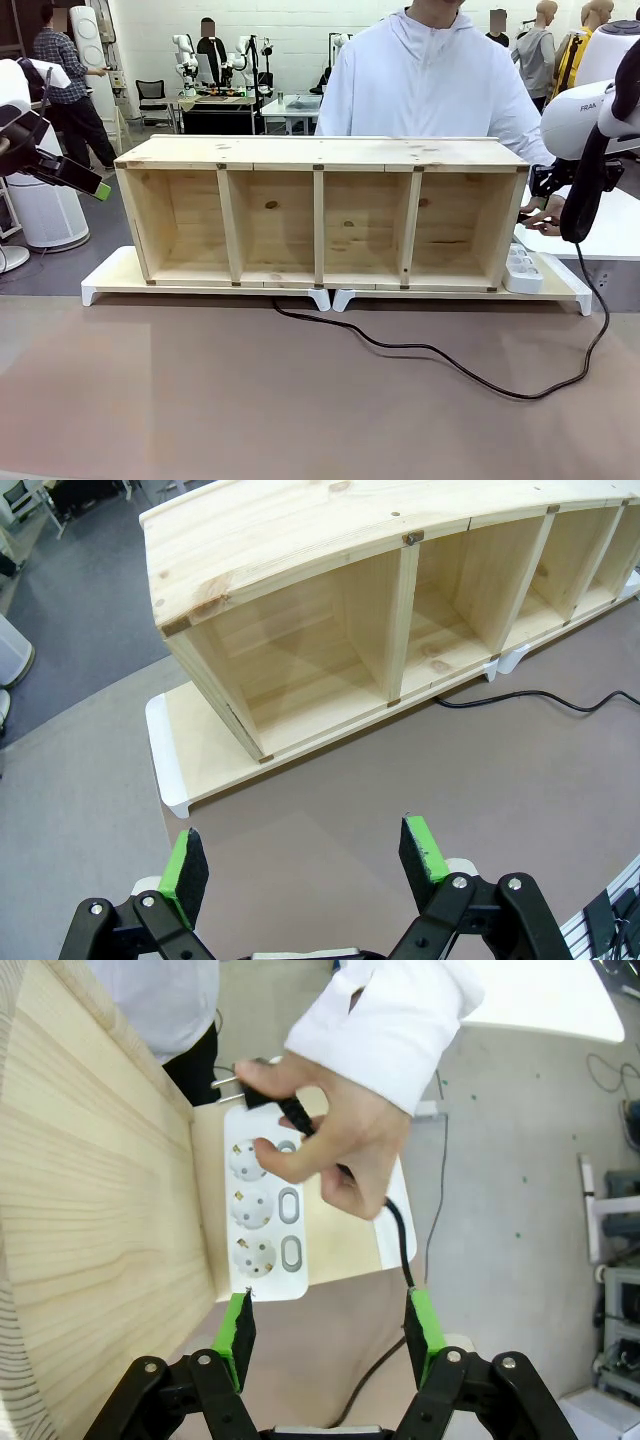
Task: Perform cable management.
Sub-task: Release the Power Cable when the human grasps it.
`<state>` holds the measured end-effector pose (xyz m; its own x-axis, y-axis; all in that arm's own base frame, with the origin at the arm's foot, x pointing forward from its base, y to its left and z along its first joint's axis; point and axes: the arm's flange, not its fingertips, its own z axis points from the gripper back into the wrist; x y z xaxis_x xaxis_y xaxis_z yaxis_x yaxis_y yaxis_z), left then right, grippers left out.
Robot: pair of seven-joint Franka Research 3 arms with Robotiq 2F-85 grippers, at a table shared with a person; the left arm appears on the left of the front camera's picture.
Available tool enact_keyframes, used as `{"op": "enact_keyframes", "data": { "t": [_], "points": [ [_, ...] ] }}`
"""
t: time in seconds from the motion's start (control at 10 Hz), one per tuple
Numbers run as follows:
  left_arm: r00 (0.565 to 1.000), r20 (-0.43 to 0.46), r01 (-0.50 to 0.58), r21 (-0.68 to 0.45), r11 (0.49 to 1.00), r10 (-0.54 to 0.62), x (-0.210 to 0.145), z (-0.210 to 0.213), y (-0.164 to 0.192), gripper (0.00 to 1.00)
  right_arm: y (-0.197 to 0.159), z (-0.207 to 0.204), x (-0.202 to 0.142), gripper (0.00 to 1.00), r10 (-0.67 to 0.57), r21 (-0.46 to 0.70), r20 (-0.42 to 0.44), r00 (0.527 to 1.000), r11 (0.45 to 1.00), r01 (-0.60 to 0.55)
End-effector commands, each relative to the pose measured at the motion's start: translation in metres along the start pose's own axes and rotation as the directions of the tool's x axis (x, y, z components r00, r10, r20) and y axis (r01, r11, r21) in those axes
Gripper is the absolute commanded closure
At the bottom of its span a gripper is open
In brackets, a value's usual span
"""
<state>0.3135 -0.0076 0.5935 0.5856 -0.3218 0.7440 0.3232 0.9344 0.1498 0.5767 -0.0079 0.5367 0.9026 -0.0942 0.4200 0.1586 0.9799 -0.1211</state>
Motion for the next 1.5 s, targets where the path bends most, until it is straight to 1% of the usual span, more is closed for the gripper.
{"op": "enact_keyframes", "data": {
  "t": [0.0,1.4],
  "points": [
    [1.0,0.008,-0.007,0.004,1.0,0.007,0.0011,-0.0017,0.0006,0.0,0.0004,-0.0001,-0.0004,0.23,0.002,-0.001,-0.004,1.0,1.0,-0.002],
    [1.0,0.008,-0.007,0.004,1.0,0.007,0.0011,-0.0017,0.0006,0.0,0.0004,-0.0001,-0.0004,0.23,0.002,-0.001,-0.004,1.0,1.0,-0.002]
  ]
}}
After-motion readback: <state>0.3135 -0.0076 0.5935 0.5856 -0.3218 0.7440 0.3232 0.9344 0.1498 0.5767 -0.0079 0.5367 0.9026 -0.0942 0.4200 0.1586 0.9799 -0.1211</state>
